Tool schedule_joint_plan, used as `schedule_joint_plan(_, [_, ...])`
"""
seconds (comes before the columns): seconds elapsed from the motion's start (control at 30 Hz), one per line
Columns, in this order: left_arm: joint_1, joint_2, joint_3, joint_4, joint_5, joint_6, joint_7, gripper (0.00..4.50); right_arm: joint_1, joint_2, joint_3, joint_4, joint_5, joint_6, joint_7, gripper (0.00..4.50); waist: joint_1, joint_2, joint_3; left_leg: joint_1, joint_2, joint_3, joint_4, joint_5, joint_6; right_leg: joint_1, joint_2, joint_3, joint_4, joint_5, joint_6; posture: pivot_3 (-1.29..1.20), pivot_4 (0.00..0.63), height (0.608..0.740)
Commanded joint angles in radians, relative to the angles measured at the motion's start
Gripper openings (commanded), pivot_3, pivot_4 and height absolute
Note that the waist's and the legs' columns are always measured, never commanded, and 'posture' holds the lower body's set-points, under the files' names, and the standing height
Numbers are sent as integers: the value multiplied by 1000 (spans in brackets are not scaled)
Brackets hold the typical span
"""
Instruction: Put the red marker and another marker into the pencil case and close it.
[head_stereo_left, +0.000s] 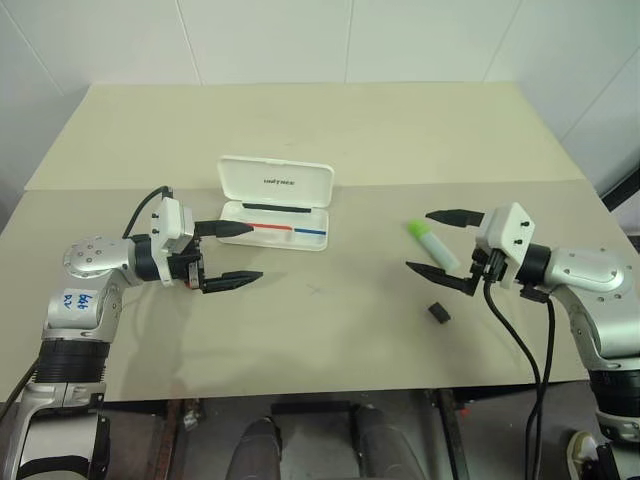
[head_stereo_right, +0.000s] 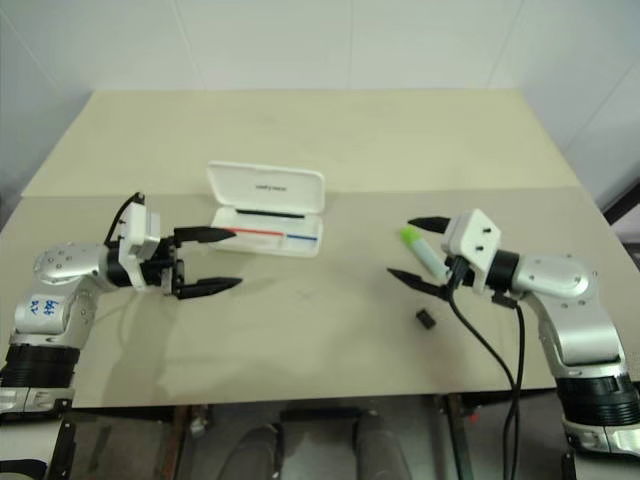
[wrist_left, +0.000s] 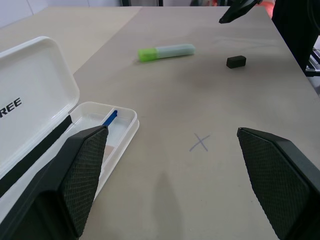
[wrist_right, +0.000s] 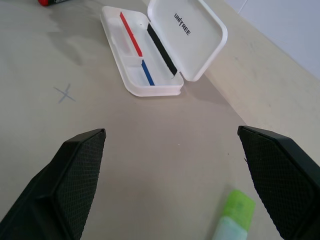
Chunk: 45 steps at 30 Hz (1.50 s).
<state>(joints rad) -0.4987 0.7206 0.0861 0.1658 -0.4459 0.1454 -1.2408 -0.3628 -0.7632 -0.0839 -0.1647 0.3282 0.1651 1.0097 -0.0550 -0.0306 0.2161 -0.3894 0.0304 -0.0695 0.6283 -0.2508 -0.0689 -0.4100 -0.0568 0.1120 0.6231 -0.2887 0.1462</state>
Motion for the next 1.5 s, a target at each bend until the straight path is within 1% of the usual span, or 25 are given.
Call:
schedule_joint_plan(0.03, [-16, 8, 15, -10, 3, -19, -6, 4438, -9, -11, -14, -41, 18, 6, 2, 4500, 1, 0, 0, 0, 0, 0, 0, 0, 0, 0, 0, 0, 0, 0, 0, 0, 150, 740])
schedule_joint_plan(0.13, [1, 5, 23, -23, -2, -22, 3, 4438, -13, 1, 3, -43, 10, 9, -5, 4500, 1, 0, 0, 0, 0, 0, 1, 0, 0, 0, 0, 0, 0, 0, 0, 0, 150, 740])
schedule_joint_plan(0.27, [3, 18, 22, 3, 11, -40, -10, 4438, -66, 32, 38, -40, 12, 21, -15, 4500, -3, 0, 0, 0, 0, 0, 1, 0, 0, 0, 0, 0, 0, 0, 0, 0, 150, 740])
schedule_joint_plan(0.33, [-19, 33, 18, 40, 27, -58, -28, 4438, -101, 62, 48, -70, 38, 46, -30, 4500, -2, 0, 0, 0, 0, 0, 0, 0, 0, 0, 0, 0, 1, 0, 0, 0, 150, 740])
schedule_joint_plan(0.47, [-98, 89, 11, 164, 68, -104, -93, 4438, -204, 170, 83, -214, 138, 137, -90, 4500, -2, 0, 0, 0, 0, 0, 0, 0, 0, -1, 1, 0, 2, 0, 0, 0, 150, 740])
schedule_joint_plan(0.57, [-135, 120, 13, 249, 96, -140, -123, 4438, -193, 213, 125, -280, 168, 179, -99, 4500, 0, 0, 0, 0, 1, -1, -1, 0, 0, -1, 1, 0, 2, -1, -1, 0, 150, 740])
schedule_joint_plan(0.67, [-182, 130, -12, 307, 122, -166, -161, 4438, -150, 202, 147, -311, 183, 192, -72, 4500, 12, 0, 0, -2, 0, -1, -1, 0, 0, -1, 1, -1, -1, -1, -1, 0, 150, 740])
schedule_joint_plan(0.8, [-262, 120, -51, 405, 169, -224, -211, 4438, -82, 164, 166, -289, 139, 141, -21, 4500, 27, 0, 0, -3, 0, -1, -1, 0, 0, -1, 1, -1, -2, -1, -1, 0, 150, 740])
schedule_joint_plan(1.07, [-411, 81, -93, 627, 248, -348, -249, 4438, -2, 122, 160, -254, 92, 80, 19, 4500, 22, 0, 0, -2, 0, -1, 0, 0, 0, -1, 1, -1, -1, 0, -1, 0, 150, 740])
schedule_joint_plan(1.17, [-446, 68, -110, 705, 275, -414, -273, 3803, 17, 119, 161, -246, 78, 65, 17, 4500, 19, 0, 0, -2, 1, -1, 0, 0, 0, -2, 1, -1, 0, 0, -1, 0, 150, 740])
schedule_joint_plan(1.2, [-458, 64, -119, 734, 293, -442, -275, 3528, 25, 117, 159, -243, 72, 60, 17, 4500, 19, 0, 0, -2, 1, -1, 0, 0, 0, -2, 1, -1, 0, 0, -1, 0, 150, 740])
schedule_joint_plan(1.3, [-491, 59, -135, 795, 330, -504, -279, 2477, 30, 119, 158, -232, 59, 53, 9, 4500, 20, 0, 0, -2, 0, -1, 0, 0, 0, -2, 1, -1, 0, 0, -1, 0, 150, 740])
schedule_joint_plan(1.5, [-555, 74, -166, 878, 393, -591, -304, 2477, 25, 130, 157, -218, 40, 52, -14, 4500, 24, 0, 0, -2, 0, -1, 1, 0, 0, -2, 1, -1, 0, 0, 0, 0, 150, 740])
